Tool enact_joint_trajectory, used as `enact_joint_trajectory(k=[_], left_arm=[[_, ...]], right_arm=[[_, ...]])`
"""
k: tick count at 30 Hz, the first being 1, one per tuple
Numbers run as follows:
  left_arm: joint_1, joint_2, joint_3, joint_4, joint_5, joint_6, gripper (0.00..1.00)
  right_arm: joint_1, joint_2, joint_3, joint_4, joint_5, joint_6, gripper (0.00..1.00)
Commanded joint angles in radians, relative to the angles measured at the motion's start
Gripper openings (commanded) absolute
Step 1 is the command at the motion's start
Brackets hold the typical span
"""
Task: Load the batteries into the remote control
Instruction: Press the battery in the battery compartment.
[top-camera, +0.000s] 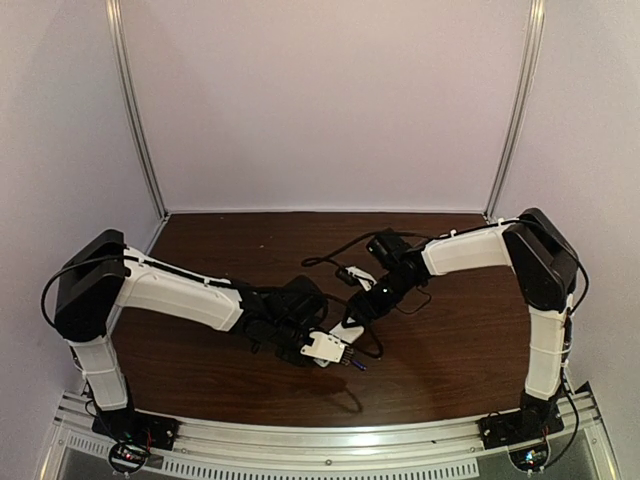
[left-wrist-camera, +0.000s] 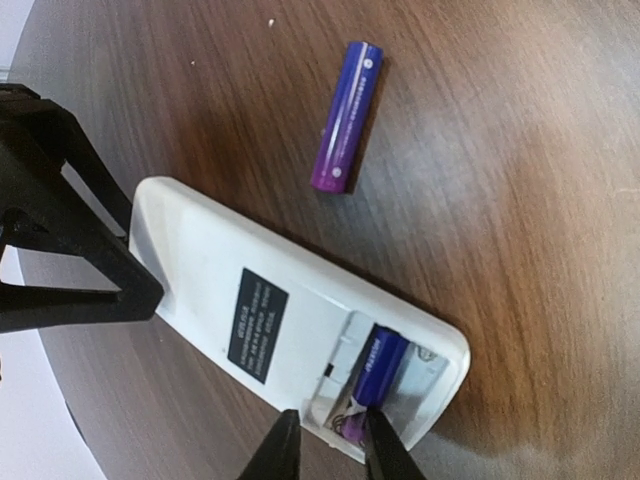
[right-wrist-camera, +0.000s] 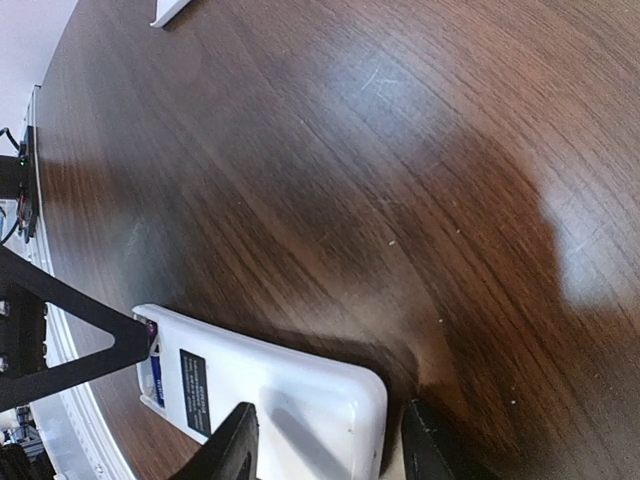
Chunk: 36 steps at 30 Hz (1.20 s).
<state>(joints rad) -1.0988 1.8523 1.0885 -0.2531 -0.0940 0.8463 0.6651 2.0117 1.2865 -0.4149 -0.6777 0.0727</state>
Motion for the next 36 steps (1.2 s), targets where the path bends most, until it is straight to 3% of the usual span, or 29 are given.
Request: enact_joint_trajectory(k=[1, 16, 21, 25, 32, 36], left_arm=[[-0.013, 0.019, -0.004, 0.045, -0.048, 0.030, 0.24], [-0.029, 0.044, -0.032, 0.084, -0.077, 0.068, 0.23], [-0.029, 0.056, -0.013, 0.094, -0.078, 0.036, 0.24], [-0.029, 0.053, 0.012, 0.085, -0.108, -0.007, 0.33], [-0.028, 0.023, 0.035, 0.092, -0.140, -0.074, 0.50], [-0.026, -0.018, 0.042, 0.114, -0.139, -0.103, 0.58]], right_arm=[[-0.004, 0.027, 0.023, 0.002, -0.014, -0.018, 0.48], [-0.004, 0.042, 0.028, 0.000, -0.041, -0.022, 0.31], [-0.004, 0.041, 0.033, -0.008, -0.039, -0.025, 0.30], [-0.014, 0.024, 0.035, -0.003, -0.027, -0.017, 0.37], [-0.082, -0.076, 0.003, 0.049, 0.009, 0.037, 0.64], [-0.117, -0.152, -0.035, 0.077, 0.060, 0.066, 0.69]])
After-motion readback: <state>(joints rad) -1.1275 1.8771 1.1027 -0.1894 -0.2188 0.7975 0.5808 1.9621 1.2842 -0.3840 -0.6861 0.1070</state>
